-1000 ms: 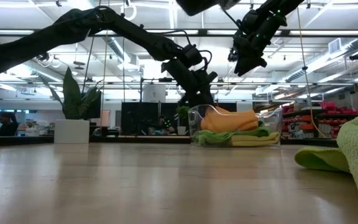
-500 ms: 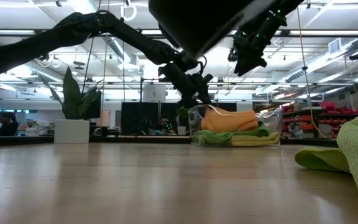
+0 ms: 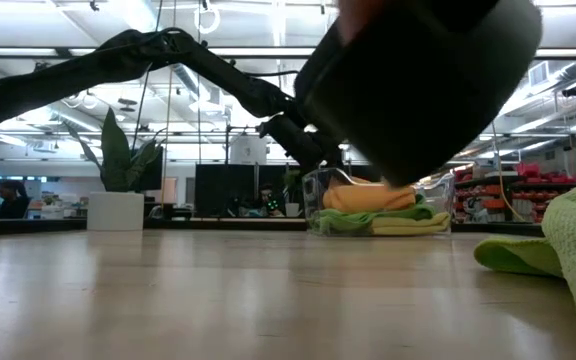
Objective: Fold microfiber towels
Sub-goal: Stack the orange towel on top of the green towel in the transparent bin
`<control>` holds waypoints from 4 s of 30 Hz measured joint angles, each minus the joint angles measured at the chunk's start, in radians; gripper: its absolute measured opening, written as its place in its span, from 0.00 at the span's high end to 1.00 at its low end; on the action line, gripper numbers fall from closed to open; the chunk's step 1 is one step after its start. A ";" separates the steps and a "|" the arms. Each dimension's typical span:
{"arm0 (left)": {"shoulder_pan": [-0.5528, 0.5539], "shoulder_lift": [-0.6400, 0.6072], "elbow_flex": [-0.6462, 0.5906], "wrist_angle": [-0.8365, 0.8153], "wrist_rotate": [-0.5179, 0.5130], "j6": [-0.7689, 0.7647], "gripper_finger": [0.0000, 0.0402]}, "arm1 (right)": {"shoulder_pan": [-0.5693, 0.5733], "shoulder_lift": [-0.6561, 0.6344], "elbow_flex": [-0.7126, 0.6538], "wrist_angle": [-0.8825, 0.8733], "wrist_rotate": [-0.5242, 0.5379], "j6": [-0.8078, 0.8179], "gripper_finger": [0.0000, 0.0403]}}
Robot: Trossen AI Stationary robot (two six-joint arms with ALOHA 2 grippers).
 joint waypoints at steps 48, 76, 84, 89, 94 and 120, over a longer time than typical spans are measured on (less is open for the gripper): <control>-0.237 -0.113 0.171 -0.004 -0.249 -0.103 0.98 | -0.087 -0.126 -0.001 -0.004 0.037 -0.061 0.66; -0.212 -0.355 0.172 -0.197 -0.234 -0.070 0.98 | -0.104 -0.153 -0.060 -0.090 -0.318 -0.119 0.78; -0.212 -0.357 0.172 -0.235 -0.163 -0.048 0.98 | -0.095 -0.148 -0.087 0.015 -0.317 -0.320 0.79; -0.214 -0.357 0.172 -0.298 -0.125 -0.051 0.98 | -0.083 -0.147 -0.087 0.012 -0.367 -0.386 0.75; -0.220 -0.361 0.171 -0.404 -0.083 -0.044 0.98 | -0.032 -0.147 -0.087 -0.006 -0.410 -0.381 0.68; -0.259 -0.458 0.172 -0.656 0.023 0.051 0.98 | 0.323 -0.117 -0.088 -0.073 -0.289 -0.396 0.56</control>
